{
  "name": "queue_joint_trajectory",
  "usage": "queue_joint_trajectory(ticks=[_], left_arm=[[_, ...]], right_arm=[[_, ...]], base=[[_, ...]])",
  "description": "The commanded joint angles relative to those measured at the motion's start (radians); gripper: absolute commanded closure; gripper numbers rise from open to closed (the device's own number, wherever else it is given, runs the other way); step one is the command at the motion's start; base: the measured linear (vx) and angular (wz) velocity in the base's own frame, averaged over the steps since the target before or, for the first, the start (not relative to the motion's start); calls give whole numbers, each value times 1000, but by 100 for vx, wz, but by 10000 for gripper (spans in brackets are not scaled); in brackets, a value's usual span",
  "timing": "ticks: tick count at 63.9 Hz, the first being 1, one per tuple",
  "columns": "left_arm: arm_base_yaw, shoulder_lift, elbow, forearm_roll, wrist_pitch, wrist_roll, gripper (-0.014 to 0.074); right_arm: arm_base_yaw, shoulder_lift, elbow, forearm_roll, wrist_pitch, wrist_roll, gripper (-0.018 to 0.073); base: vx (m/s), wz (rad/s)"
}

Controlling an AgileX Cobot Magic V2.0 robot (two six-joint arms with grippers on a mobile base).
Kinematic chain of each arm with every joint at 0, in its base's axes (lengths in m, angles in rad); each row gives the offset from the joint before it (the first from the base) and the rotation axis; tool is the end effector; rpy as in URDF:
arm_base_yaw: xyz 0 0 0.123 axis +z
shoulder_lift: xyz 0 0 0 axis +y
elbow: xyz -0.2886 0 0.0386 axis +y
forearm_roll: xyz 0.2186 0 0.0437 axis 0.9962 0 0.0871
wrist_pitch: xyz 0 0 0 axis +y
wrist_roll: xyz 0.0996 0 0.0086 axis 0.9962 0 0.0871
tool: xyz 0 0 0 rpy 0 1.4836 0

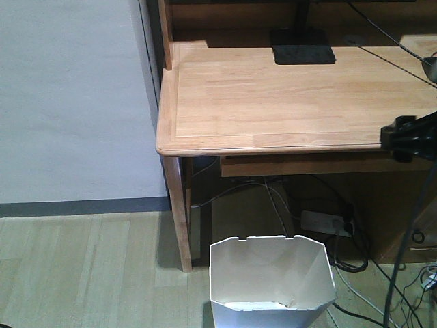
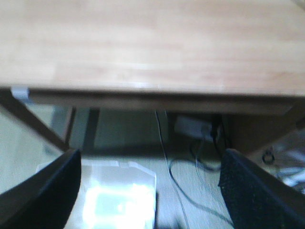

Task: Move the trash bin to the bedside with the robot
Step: 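Lower the right gripper down beside the white trash bin's rim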

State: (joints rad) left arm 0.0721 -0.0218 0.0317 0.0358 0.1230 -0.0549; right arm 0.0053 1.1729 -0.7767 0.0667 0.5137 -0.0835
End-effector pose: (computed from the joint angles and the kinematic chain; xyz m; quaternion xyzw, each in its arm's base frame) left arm 0.0294 0.0026 0.1922 -0.0346 0.7222 0.0198 0.6905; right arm 0.2102 0.0044 0.2867 -0.0203 0.9304 0.0116 0.3659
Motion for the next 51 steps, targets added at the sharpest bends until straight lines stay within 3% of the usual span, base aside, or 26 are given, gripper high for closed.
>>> queue_joint_trajectory(ticks=[1,15,23,36,51], left_arm=[[-4,-6,-24,-1,-73,-4,603],[-4,-6,-24,-1,-73,-4,603],[-4,-6,-24,-1,-73,-4,603],[-4,-6,-24,-1,-73,-4,603],[-4,-6,-24,-1,-73,-4,603]], right_arm=[[-1,96,-65,-2,26,-68,-5],[-43,328,-104,17,42,-74,-5],[-106,456,-104,48,38,-138,-5],[-177,651,-104,190,-56,-273,-5],[-163,888,-117,379,-217,-499,-5]], base=[[0,0],[0,0],[0,0],[0,0],[0,0]])
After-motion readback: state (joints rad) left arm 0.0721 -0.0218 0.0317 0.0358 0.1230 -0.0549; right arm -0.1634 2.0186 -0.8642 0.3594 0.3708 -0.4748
